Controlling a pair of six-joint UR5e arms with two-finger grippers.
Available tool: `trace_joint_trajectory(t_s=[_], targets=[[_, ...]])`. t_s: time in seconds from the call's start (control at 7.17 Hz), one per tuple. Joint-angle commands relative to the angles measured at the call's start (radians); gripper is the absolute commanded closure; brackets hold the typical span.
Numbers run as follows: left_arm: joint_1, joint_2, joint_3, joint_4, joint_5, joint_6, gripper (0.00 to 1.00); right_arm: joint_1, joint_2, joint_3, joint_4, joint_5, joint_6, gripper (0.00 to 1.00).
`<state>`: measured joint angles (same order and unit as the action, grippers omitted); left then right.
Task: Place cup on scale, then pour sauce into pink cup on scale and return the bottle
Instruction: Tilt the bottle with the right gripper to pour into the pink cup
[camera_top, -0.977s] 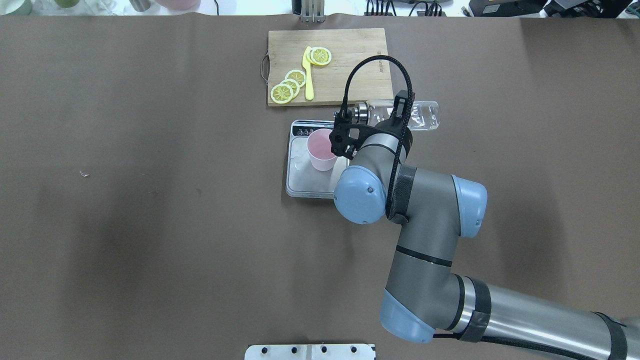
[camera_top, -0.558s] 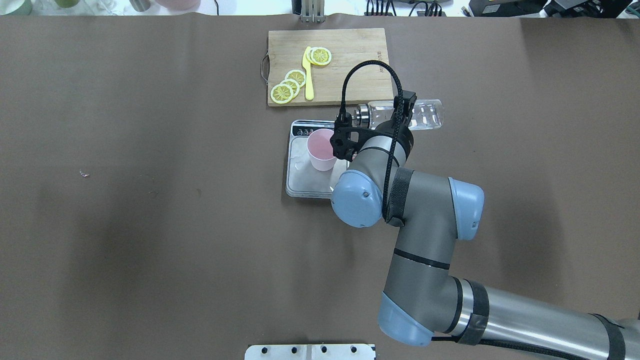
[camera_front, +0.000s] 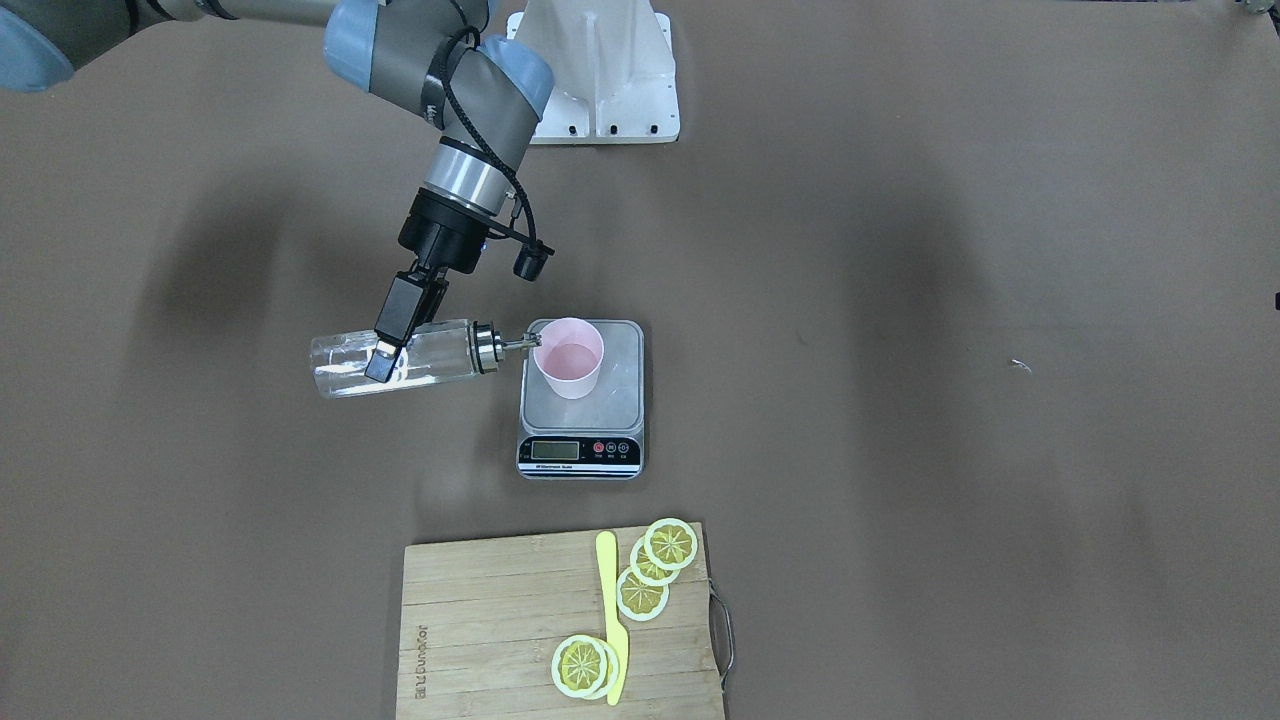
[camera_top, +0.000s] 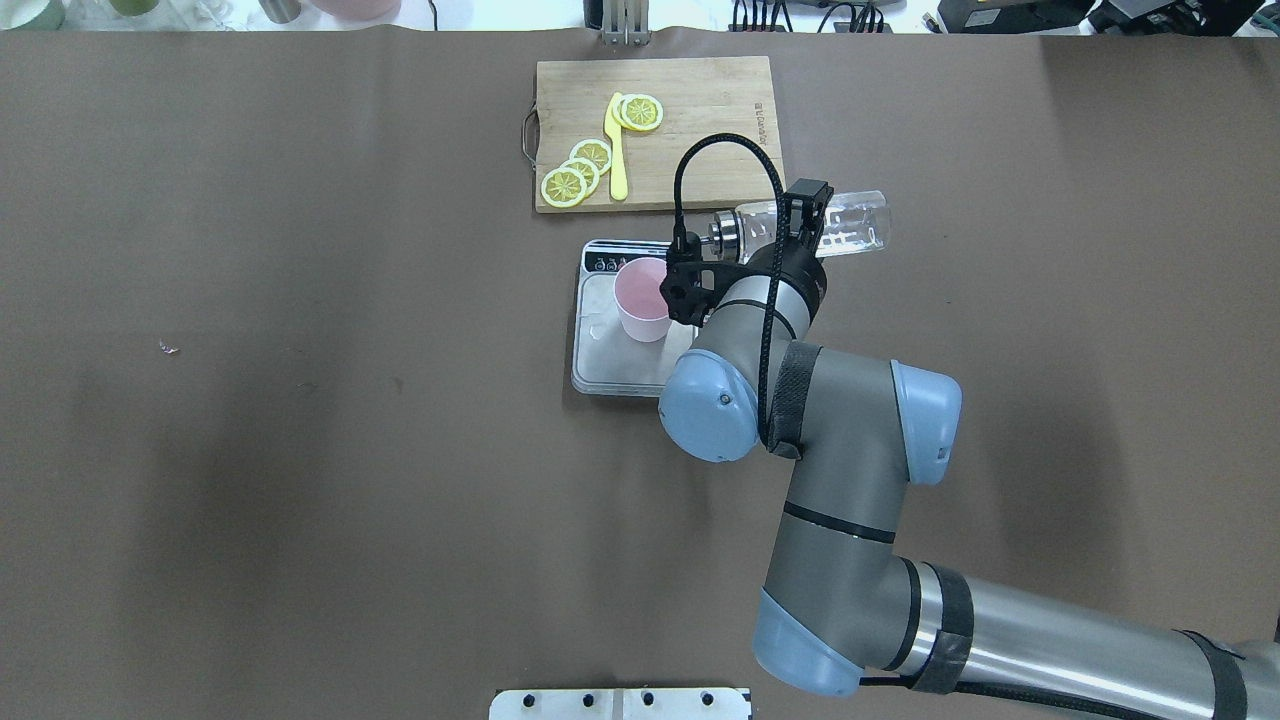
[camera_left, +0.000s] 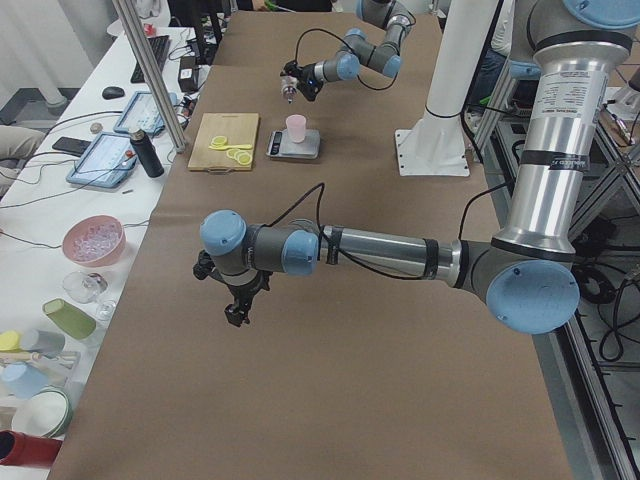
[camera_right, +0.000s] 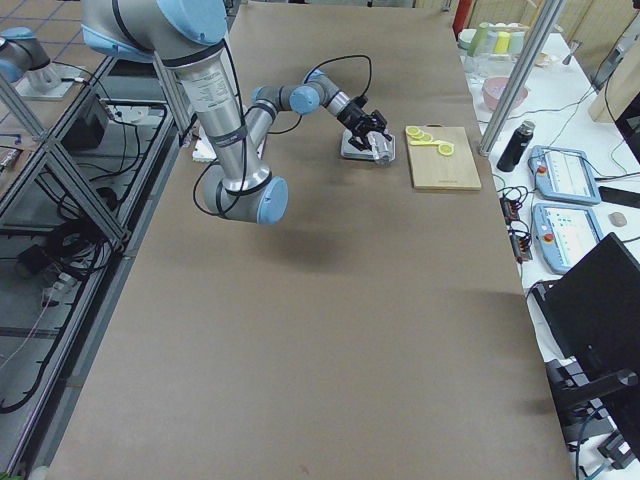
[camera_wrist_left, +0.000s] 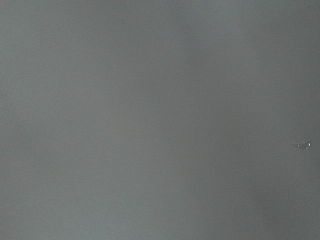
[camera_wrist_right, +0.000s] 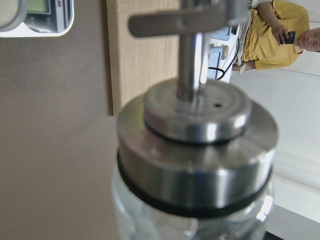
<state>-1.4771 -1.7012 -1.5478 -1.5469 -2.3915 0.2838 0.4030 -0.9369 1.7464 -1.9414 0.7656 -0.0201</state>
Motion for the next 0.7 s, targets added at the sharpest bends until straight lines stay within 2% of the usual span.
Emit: trace_joint_trajectory(t_s=[0.0,0.56], targets=[[0.000,0.000,0.000,0.001,0.000,0.000,0.02,-0.001,0.001,-0.013,-0.008,-0.026,-0.024,0.87],[-0.003,0.000,0.000,0.002,0.000,0.000,0.02,-0.001,0.012,-0.013,-0.027,-0.042,-0.049,0.87]])
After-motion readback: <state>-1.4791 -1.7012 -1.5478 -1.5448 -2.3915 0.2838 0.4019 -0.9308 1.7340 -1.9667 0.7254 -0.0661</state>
